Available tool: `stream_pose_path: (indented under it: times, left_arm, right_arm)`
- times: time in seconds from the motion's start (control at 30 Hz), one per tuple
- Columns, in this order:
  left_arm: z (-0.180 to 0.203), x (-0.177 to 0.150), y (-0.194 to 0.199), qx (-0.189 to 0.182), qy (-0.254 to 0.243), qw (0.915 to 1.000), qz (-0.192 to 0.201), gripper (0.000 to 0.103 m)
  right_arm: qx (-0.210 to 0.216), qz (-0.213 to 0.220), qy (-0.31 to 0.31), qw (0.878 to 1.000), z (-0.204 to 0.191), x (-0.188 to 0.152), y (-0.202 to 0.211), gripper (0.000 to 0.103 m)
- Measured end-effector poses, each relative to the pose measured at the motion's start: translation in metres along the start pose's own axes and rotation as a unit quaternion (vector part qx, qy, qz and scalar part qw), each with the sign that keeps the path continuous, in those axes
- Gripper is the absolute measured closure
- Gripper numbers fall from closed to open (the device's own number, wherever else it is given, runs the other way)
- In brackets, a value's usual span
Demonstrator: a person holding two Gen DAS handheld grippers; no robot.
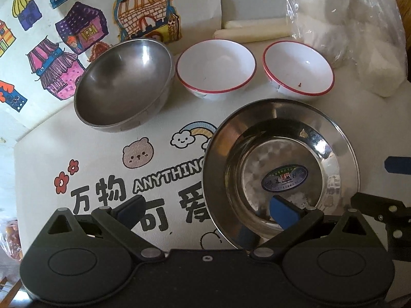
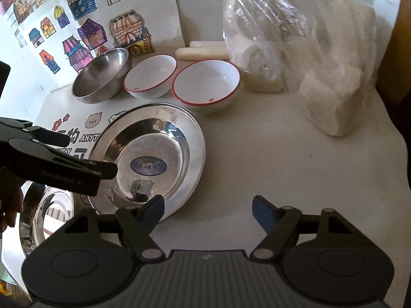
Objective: Organize plates and bowls
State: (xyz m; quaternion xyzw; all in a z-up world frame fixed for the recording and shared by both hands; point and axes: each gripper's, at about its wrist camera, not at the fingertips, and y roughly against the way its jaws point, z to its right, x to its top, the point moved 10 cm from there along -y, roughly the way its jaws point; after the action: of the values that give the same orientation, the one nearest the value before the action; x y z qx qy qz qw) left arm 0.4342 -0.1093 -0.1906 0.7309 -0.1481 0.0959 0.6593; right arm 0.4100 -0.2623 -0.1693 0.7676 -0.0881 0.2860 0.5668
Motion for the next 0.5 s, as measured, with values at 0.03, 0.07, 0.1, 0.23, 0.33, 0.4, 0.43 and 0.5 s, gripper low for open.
stream_pose_path:
  times: [0.03,0.07,0.1,0.23,0.33,0.4,0.43,0.5]
  left_arm:
    - [0.0006,0.0001,-0.0004,0.002,-0.002,1.0000,-0.001,0.001]
    - [0.0011,0.0001,-0.0006,0.003,-0.004,1.0000,-0.001,0.001]
    - [0.0015,0.0002,-0.0007,0.003,-0.004,1.0000,-0.001,0.001]
    - [0.0023,0.0004,-0.0003,-0.002,0.005,1.0000,-0.001,0.008]
    - [0.0025,-0.0001,-0.0007,-0.006,0.012,0.9999,-0.004,0.014]
    - [0.0031,-0.0006,-0.0006,-0.011,0.014,0.9998,-0.006,0.017]
    - [0.0032,-0.0009,-0.0006,-0.013,0.015,0.9998,-0.006,0.018]
    - [0.0036,-0.0016,-0.0006,-0.017,0.017,0.9997,-0.008,0.020]
  right_arm:
    - [0.002,-0.001,0.002,1.000,-0.0007,0.0009,-0.0017,0.027]
    - [0.003,-0.001,0.004,1.000,-0.0008,0.0013,-0.0030,0.028]
    - [0.004,-0.001,0.005,1.000,-0.0012,0.0019,-0.0042,0.029]
    - [0.007,-0.005,0.009,1.000,-0.0021,0.0031,-0.0082,0.038]
    - [0.011,-0.006,0.007,1.000,-0.0031,0.0035,-0.0097,0.042]
    - [0.013,-0.007,0.007,1.000,-0.0030,0.0039,-0.0106,0.046]
    - [0.015,-0.007,0.006,1.000,-0.0034,0.0039,-0.0110,0.049]
    - [0.016,-0.009,0.005,1.000,-0.0038,0.0034,-0.0116,0.052]
